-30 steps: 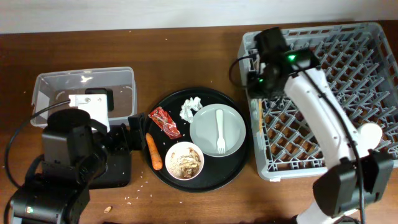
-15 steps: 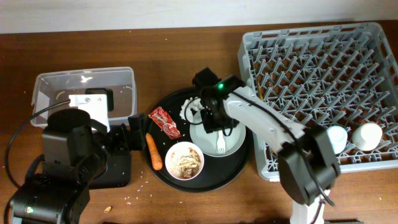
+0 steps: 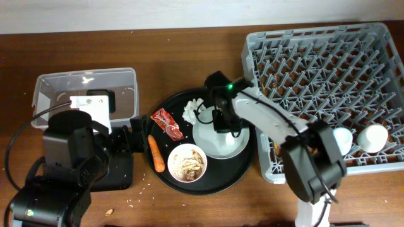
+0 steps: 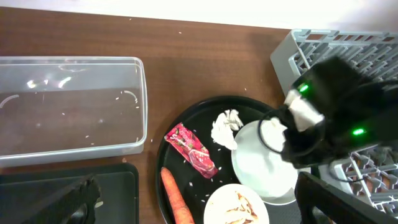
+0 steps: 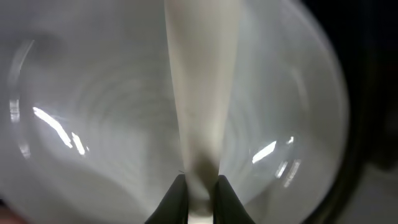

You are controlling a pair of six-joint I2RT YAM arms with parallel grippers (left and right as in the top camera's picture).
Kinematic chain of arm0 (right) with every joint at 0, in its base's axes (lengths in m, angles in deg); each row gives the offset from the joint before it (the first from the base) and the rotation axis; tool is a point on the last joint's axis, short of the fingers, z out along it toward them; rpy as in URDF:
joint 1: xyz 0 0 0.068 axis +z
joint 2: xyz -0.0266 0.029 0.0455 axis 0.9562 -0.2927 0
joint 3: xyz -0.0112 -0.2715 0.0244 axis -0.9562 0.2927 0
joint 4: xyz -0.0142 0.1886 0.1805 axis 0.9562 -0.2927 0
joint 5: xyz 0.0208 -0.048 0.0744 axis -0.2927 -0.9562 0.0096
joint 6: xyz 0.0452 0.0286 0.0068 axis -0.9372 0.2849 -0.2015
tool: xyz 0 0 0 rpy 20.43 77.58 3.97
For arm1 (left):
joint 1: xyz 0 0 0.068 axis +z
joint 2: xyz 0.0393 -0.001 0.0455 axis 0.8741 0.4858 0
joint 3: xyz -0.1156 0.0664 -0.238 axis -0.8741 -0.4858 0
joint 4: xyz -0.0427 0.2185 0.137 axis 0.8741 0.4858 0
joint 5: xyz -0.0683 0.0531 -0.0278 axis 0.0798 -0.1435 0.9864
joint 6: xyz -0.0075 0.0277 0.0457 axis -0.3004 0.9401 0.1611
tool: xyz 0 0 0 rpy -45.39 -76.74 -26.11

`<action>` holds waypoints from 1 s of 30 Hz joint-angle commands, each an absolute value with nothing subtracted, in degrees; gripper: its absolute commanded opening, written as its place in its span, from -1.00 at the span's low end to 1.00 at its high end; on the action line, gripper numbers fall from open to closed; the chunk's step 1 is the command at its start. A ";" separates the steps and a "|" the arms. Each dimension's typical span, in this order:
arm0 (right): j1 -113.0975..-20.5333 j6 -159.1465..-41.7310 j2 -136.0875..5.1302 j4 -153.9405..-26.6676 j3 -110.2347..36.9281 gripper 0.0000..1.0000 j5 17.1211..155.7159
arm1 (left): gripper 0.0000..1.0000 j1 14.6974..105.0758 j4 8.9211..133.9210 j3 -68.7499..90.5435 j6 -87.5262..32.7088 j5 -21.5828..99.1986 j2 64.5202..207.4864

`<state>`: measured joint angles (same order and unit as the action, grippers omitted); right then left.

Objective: Sort waste into correct bins and load items into the dishwasher rack

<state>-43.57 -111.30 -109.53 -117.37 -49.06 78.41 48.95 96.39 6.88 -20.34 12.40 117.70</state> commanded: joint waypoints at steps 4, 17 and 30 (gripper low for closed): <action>-57.65 -100.46 -91.11 -119.30 -55.11 -0.78 76.22 | 0.99 48.95 96.48 7.03 -20.03 11.81 117.48; -52.90 -96.81 -93.05 -124.94 -55.68 -0.01 85.69 | 0.99 48.95 96.48 7.03 -20.03 11.79 117.48; -46.70 -130.58 -97.36 -103.01 -22.44 -0.21 83.30 | 0.99 48.95 96.48 7.03 -20.03 11.81 117.48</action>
<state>-46.85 -128.74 -97.73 -103.28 -23.55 83.19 48.95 96.57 6.88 -20.34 12.40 117.72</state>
